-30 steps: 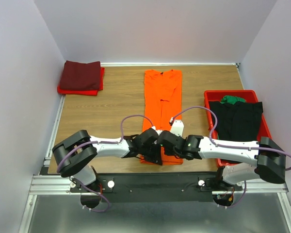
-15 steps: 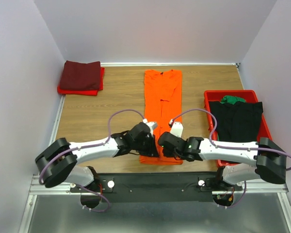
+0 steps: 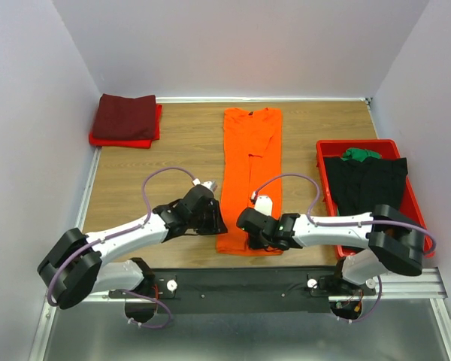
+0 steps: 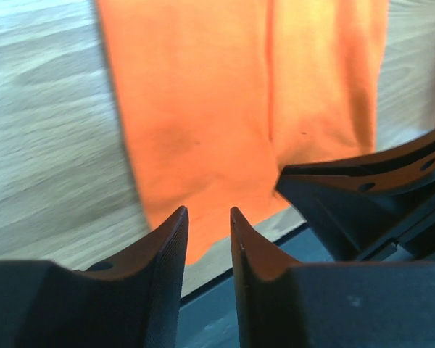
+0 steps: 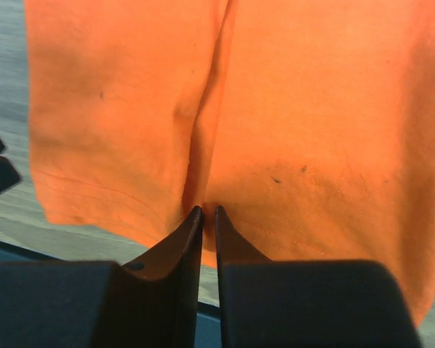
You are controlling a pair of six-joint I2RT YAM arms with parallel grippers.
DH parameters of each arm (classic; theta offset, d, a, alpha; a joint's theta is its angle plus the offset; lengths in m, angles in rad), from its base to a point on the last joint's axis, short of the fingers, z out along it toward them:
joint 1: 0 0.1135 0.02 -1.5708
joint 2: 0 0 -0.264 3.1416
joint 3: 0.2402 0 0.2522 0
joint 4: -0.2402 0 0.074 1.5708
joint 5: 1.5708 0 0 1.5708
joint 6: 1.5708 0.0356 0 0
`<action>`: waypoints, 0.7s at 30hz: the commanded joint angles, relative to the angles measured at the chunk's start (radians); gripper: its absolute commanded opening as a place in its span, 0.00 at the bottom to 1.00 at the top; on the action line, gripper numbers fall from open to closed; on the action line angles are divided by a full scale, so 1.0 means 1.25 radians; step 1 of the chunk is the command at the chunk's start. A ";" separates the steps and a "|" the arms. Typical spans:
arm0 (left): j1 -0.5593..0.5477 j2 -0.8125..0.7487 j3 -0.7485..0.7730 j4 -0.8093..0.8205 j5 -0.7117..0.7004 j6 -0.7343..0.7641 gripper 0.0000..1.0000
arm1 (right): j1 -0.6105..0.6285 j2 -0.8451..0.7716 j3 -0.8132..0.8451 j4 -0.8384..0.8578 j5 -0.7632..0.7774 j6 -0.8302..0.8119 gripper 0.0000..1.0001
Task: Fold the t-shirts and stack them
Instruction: Fold the tshirt
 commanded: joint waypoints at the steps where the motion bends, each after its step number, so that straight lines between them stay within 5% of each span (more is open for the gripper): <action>1: 0.009 -0.032 -0.028 -0.045 -0.058 -0.029 0.40 | 0.007 0.018 0.016 0.019 -0.032 -0.013 0.14; 5: 0.013 -0.037 -0.050 -0.041 -0.055 -0.041 0.40 | 0.010 0.008 0.022 0.018 -0.049 -0.021 0.01; 14: 0.011 -0.056 -0.103 -0.020 -0.046 -0.056 0.41 | 0.013 -0.001 0.027 0.020 -0.080 -0.027 0.01; 17: 0.011 -0.055 -0.107 -0.020 -0.042 -0.052 0.42 | 0.012 -0.010 0.022 0.018 -0.072 -0.026 0.08; 21: 0.013 -0.063 -0.118 -0.021 -0.036 -0.053 0.44 | 0.012 -0.122 -0.010 -0.006 -0.019 0.001 0.39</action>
